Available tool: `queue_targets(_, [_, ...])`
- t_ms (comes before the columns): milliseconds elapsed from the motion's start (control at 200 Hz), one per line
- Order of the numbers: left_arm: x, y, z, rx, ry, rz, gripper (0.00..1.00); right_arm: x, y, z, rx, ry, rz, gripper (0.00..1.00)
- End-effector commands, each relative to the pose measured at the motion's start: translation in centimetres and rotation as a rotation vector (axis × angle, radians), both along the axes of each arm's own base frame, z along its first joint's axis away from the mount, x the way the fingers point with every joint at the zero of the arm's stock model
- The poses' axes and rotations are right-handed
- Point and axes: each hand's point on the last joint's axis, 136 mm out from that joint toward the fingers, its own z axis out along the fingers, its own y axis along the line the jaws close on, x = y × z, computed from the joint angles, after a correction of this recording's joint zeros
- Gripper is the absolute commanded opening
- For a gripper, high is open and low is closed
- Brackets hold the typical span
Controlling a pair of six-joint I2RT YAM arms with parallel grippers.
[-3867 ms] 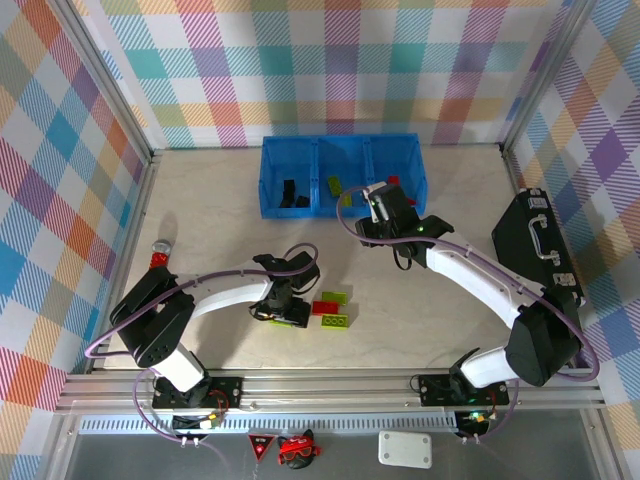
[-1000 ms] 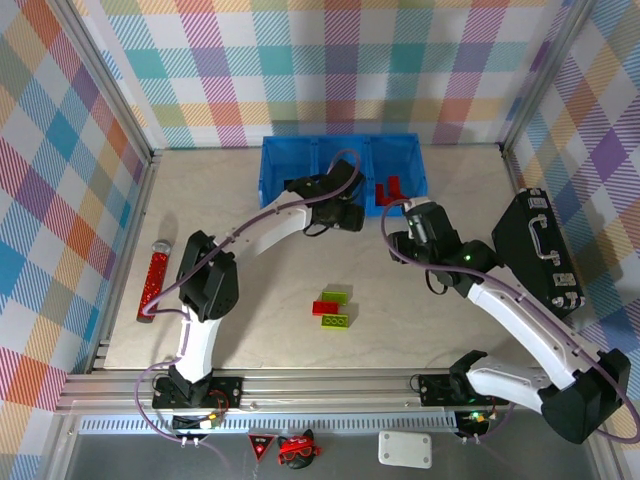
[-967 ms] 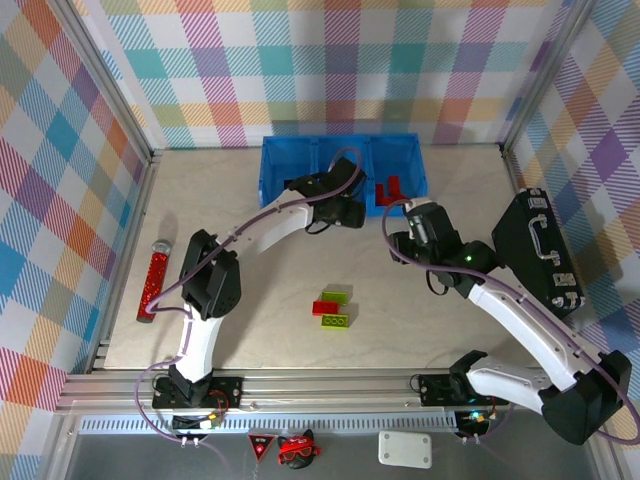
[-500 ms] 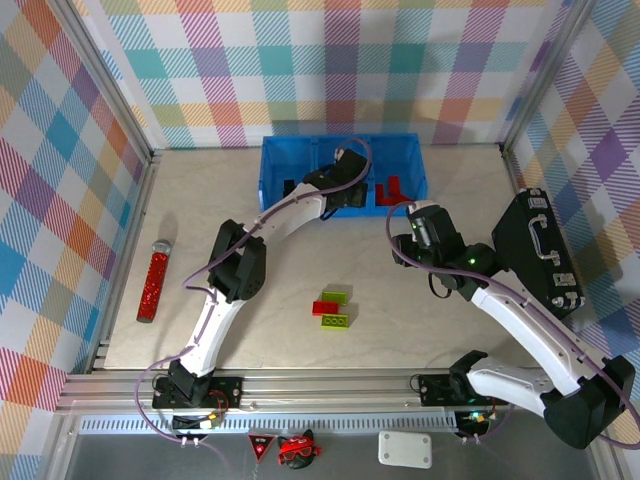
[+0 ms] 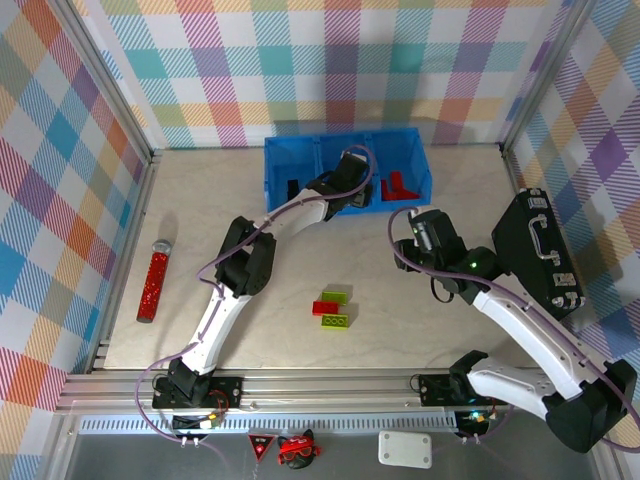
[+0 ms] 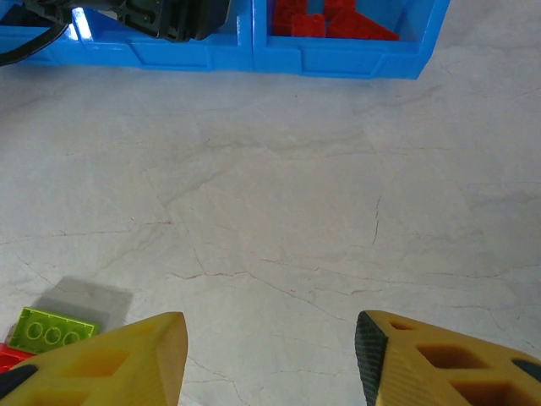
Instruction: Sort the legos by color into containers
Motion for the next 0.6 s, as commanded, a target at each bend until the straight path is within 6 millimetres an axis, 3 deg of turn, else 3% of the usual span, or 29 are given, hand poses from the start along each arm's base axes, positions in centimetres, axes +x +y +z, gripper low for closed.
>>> queue_targets(0, [1.4,-0.4,-0.1,-0.041,-0.051,-0.055,0.74,-0.6,-0.7,-0.5,0.005,0.016,-0.025,0.57])
queue_targets(190, [1.9,2.1,0.5,-0.040,-0.056,-0.011,0.83,-0.5,-0.6,-0.4,0.013,0.013,-0.028,0.57])
queue_targets(595, [-0.5,6.4,2.7,0.005,-0.068,0.051,0.84,0.6,0.7,-0.4,0.031,0.014,-0.004,0.57])
